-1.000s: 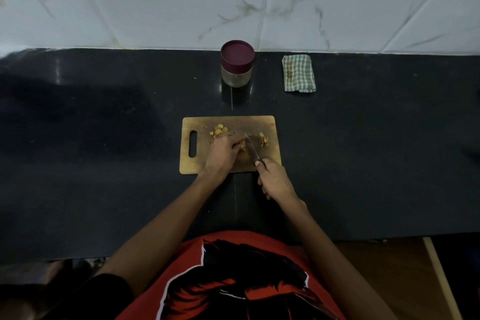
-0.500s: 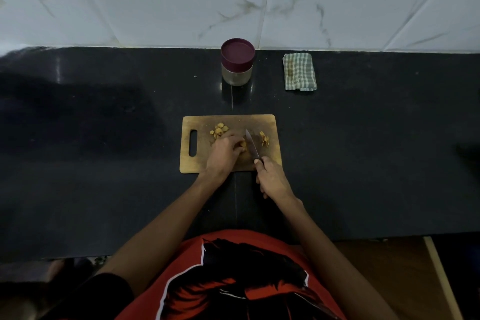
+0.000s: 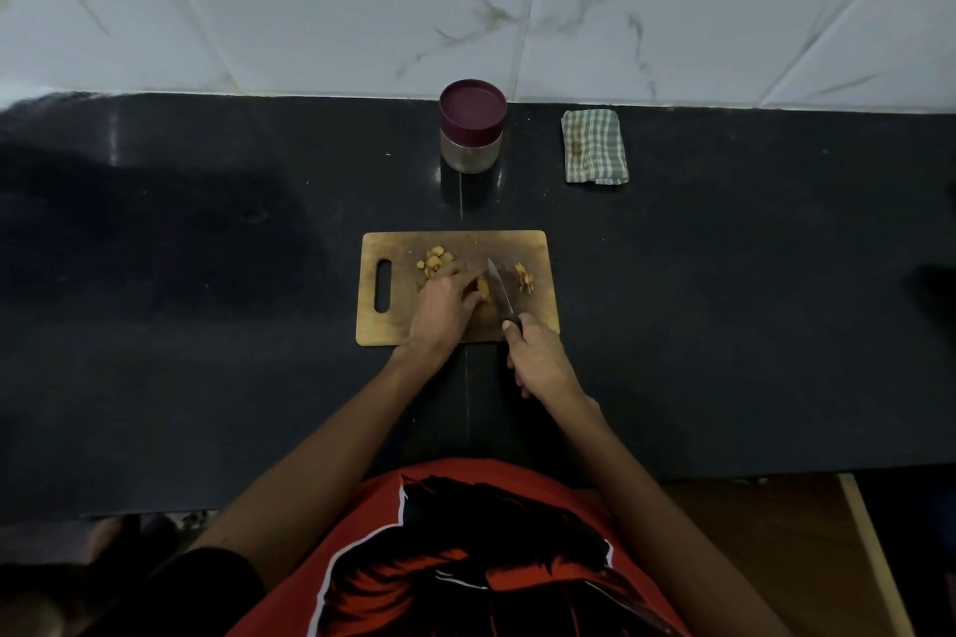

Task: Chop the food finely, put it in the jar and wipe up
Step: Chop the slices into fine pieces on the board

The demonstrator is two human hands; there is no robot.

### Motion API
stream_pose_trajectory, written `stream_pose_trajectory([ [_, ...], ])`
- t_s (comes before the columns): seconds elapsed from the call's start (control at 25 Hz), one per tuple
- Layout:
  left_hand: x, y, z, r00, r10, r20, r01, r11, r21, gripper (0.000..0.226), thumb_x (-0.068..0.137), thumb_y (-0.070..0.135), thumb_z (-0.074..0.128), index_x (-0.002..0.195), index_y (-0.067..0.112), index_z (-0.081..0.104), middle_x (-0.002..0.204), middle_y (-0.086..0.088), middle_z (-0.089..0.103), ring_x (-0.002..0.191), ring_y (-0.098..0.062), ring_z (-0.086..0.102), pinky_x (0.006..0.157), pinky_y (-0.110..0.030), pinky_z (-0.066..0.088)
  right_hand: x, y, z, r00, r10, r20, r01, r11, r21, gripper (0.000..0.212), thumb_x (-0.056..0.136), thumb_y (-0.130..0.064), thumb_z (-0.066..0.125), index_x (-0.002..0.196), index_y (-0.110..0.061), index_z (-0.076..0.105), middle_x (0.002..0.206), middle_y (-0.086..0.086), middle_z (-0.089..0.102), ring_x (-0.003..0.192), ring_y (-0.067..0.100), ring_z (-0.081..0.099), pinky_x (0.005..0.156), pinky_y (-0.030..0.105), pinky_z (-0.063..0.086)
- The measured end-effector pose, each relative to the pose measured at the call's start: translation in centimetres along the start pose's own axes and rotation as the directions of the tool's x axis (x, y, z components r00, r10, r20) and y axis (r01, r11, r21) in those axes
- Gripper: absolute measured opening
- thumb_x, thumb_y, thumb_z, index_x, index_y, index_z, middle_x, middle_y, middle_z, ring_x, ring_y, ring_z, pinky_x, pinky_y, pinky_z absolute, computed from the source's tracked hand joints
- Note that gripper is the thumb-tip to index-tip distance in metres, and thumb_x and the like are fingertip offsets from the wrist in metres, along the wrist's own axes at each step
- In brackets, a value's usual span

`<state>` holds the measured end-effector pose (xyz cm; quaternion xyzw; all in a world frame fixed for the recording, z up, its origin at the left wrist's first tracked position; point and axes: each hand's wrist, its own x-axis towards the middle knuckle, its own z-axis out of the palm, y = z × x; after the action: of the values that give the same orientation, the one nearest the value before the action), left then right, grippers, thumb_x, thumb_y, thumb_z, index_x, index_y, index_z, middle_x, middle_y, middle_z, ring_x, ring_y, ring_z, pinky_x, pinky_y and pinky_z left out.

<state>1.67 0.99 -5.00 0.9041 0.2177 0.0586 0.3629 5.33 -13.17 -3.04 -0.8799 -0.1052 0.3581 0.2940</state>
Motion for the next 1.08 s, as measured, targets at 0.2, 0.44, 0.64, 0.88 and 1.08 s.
stream_pose_trajectory([
  [0.2, 0.1, 0.0, 0.1, 1.000, -0.022, 0.017, 0.021, 1.000, 0.012, 0.030, 0.090, 0.012, 0.059, 0.119, 0.012, 0.063, 0.121, -0.008, 0.059, 0.106, -0.018, 0.058, 0.094, -0.035, 0.049, -0.4, -0.2, 0.6, 0.997, -0.068, -0.024, 0.065, 0.990, -0.127, 0.026, 0.105, -0.036, 0.036, 0.115, -0.015, 0.048, 0.100, 0.009, 0.060, 0.079, 0.024, 0.065, 0.051, 0.035, 0.057],
  [0.44, 0.1, 0.1, 0.1, 1.000, 0.003, -0.004, -0.002, 1.000, 0.011, 0.027, 0.088, 0.008, 0.060, 0.115, 0.012, 0.066, 0.119, -0.007, 0.061, 0.108, -0.018, 0.057, 0.096, -0.035, 0.048, -0.3, -0.9, 0.9, 0.986, -0.146, -0.086, 0.115, 0.950, -0.291, 0.028, 0.105, -0.032, 0.038, 0.117, -0.009, 0.050, 0.102, 0.010, 0.063, 0.089, 0.023, 0.065, 0.076, 0.043, 0.057],
  [0.64, 0.2, 0.0, 0.4, 1.000, -0.007, 0.002, 0.007, 1.000, 0.004, 0.021, 0.088, 0.008, 0.060, 0.105, 0.015, 0.069, 0.112, -0.005, 0.065, 0.102, -0.015, 0.060, 0.092, -0.035, 0.050, -0.2, -1.4, 1.1, 0.986, -0.116, -0.116, 0.072, 0.941, -0.329, 0.030, 0.105, -0.031, 0.039, 0.116, -0.007, 0.053, 0.104, 0.011, 0.065, 0.093, 0.023, 0.065, 0.075, 0.037, 0.055],
  [0.88, 0.3, 0.4, 0.4, 0.999, -0.054, 0.005, 0.054, 0.998, -0.011, 0.016, 0.088, 0.006, 0.059, 0.096, 0.013, 0.072, 0.094, -0.002, 0.071, 0.085, -0.012, 0.066, 0.078, -0.032, 0.056, 0.0, -2.6, 1.4, 0.991, -0.047, -0.126, -0.004, 0.924, -0.383, 0.030, 0.105, -0.026, 0.037, 0.119, -0.004, 0.051, 0.114, 0.015, 0.064, 0.104, 0.029, 0.064, 0.078, 0.039, 0.049],
  [1.08, 0.2, 0.7, 0.5, 0.999, -0.050, -0.001, 0.050, 0.999, 0.003, 0.015, 0.089, 0.008, 0.060, 0.094, 0.010, 0.073, 0.093, -0.005, 0.071, 0.082, -0.014, 0.065, 0.076, -0.034, 0.056, -1.1, -1.7, 1.9, 0.996, -0.023, -0.085, -0.008, 0.936, -0.353, 0.025, 0.105, -0.023, 0.037, 0.119, -0.005, 0.047, 0.115, 0.017, 0.064, 0.105, 0.033, 0.063, 0.075, 0.039, 0.045],
])
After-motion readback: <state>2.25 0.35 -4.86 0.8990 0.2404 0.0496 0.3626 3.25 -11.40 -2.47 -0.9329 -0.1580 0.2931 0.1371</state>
